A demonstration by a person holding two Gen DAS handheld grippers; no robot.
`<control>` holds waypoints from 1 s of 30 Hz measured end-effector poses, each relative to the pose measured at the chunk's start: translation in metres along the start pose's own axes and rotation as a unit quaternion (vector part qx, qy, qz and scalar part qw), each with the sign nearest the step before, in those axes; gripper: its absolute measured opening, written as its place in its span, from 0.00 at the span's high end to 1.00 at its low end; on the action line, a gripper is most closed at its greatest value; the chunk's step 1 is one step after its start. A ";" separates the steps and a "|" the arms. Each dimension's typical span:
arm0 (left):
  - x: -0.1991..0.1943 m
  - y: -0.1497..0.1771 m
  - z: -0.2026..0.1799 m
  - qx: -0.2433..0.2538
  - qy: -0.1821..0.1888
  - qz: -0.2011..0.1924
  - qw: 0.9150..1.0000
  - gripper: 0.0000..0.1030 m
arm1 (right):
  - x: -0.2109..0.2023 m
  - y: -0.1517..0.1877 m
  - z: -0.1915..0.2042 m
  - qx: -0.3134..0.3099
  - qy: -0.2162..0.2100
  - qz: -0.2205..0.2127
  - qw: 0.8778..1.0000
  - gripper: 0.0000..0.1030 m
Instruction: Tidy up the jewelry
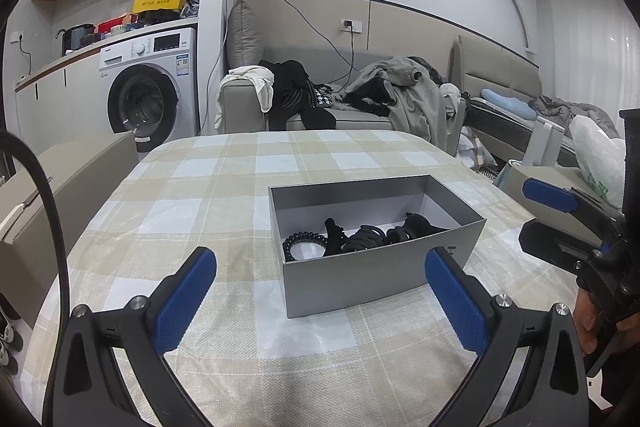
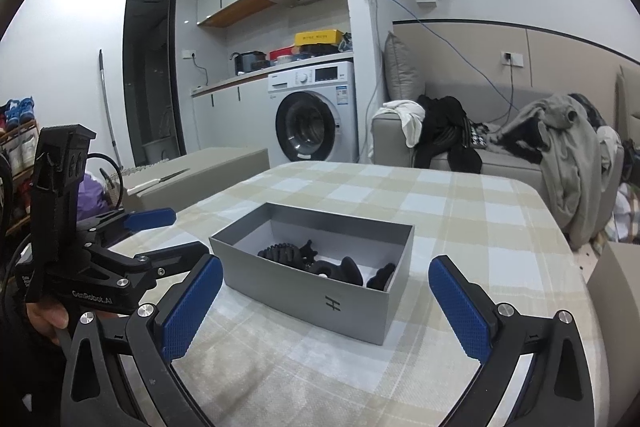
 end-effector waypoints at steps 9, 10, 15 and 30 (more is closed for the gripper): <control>0.000 0.000 0.000 0.000 -0.002 0.002 1.000 0.01 | 0.000 0.000 0.000 -0.002 0.002 0.000 1.000 0.00; 0.000 0.000 -0.001 0.001 -0.001 0.002 1.000 0.01 | 0.000 0.000 0.000 -0.001 0.002 0.000 1.000 0.00; 0.000 0.000 -0.001 0.000 -0.002 0.002 1.000 0.01 | 0.000 0.000 0.000 0.000 0.002 0.000 1.000 0.00; 0.000 0.000 -0.001 0.000 -0.003 0.002 1.000 0.01 | -0.001 0.000 -0.001 0.000 0.003 0.000 1.000 0.00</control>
Point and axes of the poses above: each gripper's, at about its wrist camera, not at the fingertips, and x roughly the way its jaws point, z to its left, y to its underside, the point moved 4 cm from there along x, roughly the way its jaws point, and after that the axes turned 11 degrees about z, right-handed, at the moved point
